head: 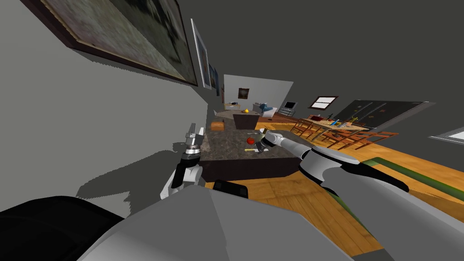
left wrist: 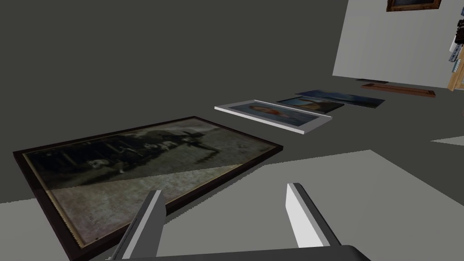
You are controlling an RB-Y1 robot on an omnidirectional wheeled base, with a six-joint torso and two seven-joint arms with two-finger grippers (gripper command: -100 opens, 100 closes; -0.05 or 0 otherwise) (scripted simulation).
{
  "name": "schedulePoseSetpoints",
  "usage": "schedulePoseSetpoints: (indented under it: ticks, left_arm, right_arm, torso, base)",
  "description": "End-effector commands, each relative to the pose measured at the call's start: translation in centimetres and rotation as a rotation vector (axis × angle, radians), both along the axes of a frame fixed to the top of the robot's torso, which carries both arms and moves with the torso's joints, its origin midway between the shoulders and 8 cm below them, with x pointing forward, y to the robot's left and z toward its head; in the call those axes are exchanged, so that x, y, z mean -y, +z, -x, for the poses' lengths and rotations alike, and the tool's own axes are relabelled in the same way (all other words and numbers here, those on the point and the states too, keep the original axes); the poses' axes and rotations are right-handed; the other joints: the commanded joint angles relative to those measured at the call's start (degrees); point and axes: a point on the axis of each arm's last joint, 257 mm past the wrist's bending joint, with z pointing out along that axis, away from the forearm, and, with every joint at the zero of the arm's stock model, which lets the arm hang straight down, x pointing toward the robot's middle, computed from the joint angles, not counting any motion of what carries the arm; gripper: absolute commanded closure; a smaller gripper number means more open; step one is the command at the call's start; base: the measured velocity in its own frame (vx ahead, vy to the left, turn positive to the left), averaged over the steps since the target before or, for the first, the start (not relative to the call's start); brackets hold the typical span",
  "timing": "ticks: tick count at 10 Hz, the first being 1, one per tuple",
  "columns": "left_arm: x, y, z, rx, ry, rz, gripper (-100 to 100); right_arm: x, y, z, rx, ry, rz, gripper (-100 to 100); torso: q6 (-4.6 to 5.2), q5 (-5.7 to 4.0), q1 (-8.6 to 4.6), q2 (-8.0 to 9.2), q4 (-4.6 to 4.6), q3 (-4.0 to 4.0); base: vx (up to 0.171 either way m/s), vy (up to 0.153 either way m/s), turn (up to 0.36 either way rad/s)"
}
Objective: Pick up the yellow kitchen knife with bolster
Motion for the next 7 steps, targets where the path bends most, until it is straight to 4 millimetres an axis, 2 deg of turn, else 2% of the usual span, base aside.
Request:
schedulePoseSetpoints:
  ticks: [1,7]
  left_arm:
    - [0.0,0.0,0.0,0.0,0.0,0.0,0]
    - [0.0,0.0,0.0,0.0,0.0,0.0,0]
  right_arm:
    - [0.1,0.2,0.5,-0.027,-0.009,0.002,-100]
    - [0.8,1.3,2.5,-0.123,-0.044,0.013,-100]
  torso:
    - [0.0,0.0,0.0,0.0,0.0,0.0]
    - [0.0,-0.01,-0.01,0.0,0.0,0.0]
  base:
    - [0.031,-0.077,0.073]
    - [0.028,-0.061,0.081]
